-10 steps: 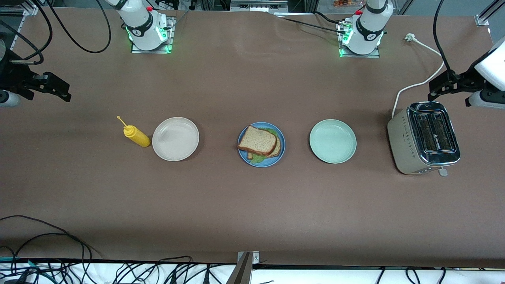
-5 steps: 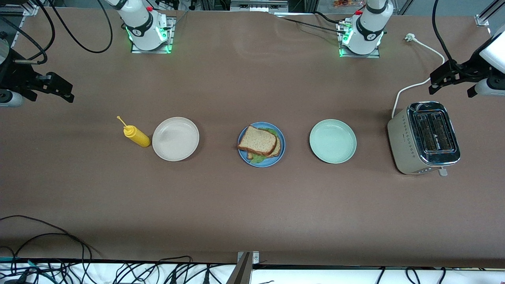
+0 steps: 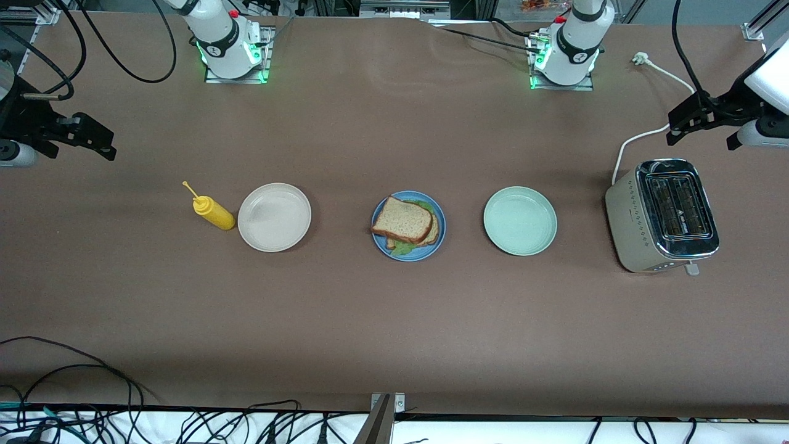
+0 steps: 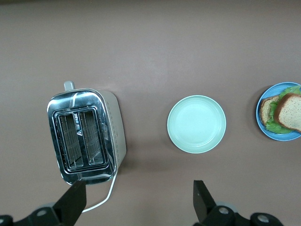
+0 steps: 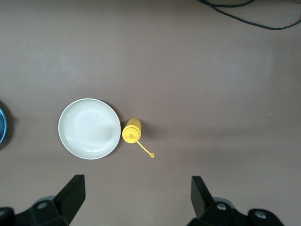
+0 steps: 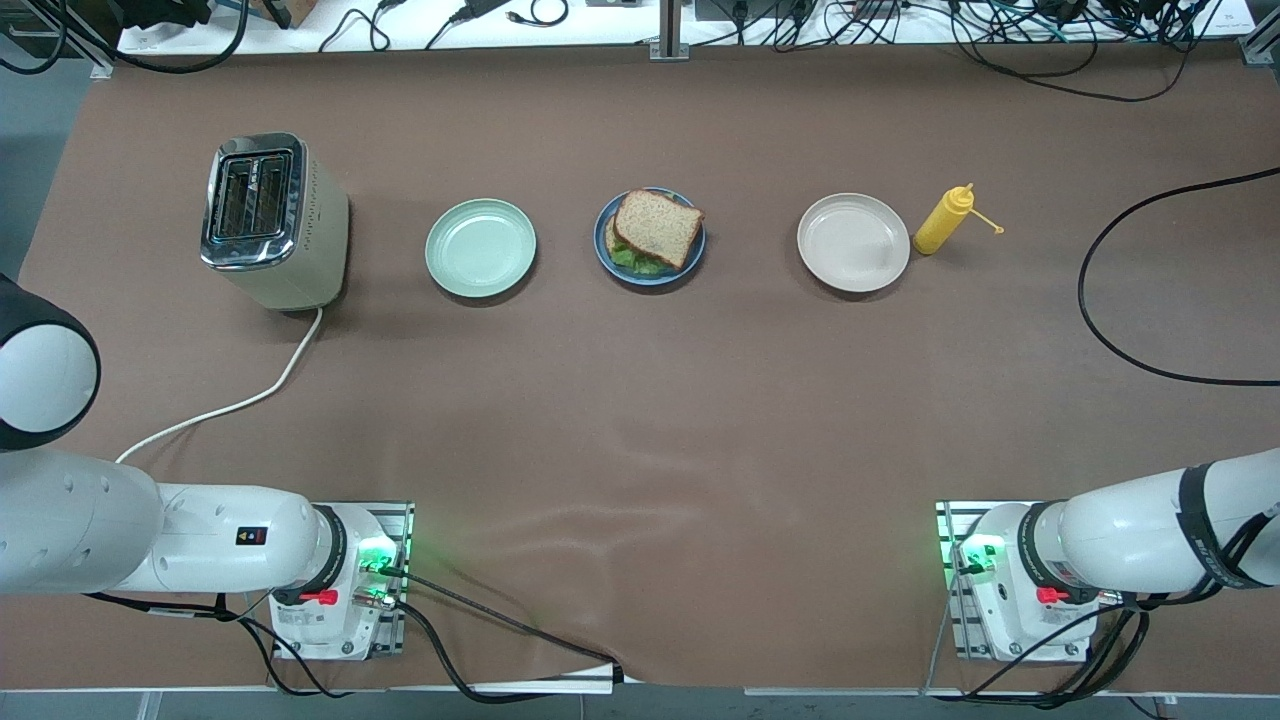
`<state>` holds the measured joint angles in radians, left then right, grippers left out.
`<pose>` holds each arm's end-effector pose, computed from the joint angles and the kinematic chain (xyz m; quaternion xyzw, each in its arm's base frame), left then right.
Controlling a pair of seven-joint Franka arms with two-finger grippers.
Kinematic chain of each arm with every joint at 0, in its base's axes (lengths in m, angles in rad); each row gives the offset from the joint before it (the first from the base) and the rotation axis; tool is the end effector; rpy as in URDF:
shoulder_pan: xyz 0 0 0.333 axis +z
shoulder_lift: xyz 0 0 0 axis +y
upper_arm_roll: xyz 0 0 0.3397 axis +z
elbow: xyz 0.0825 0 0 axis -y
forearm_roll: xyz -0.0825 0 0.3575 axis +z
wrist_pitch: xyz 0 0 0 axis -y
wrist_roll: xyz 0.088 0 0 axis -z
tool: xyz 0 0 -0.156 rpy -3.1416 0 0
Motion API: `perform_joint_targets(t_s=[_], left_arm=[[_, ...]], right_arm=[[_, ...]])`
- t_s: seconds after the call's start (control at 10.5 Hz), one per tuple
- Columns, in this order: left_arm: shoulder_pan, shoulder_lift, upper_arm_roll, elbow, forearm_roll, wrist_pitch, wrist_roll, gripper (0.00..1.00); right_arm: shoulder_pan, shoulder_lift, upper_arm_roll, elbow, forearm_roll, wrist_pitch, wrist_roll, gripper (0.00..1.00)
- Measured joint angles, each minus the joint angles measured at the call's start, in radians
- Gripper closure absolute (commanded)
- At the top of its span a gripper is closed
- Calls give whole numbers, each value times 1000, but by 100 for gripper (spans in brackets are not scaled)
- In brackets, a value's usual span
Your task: Make sandwich in blue plate with both arms
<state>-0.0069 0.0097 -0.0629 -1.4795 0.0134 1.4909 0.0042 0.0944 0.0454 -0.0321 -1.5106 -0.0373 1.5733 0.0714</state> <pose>0.5225 -0.0342 0.6274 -0.9993 0.0364 -0.0011 0.0063 0.5440 0.0285 0.6021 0.9998 -0.0046 0.0099 0.0188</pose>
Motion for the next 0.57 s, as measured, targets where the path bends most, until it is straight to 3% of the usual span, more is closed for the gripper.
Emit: perform_joint_targets(t_s=[0.57], left_arm=[[18,-1,12,35,0,-1,-2,0]], right_arm=[[-1,0,-4,0,47,0,1,0]])
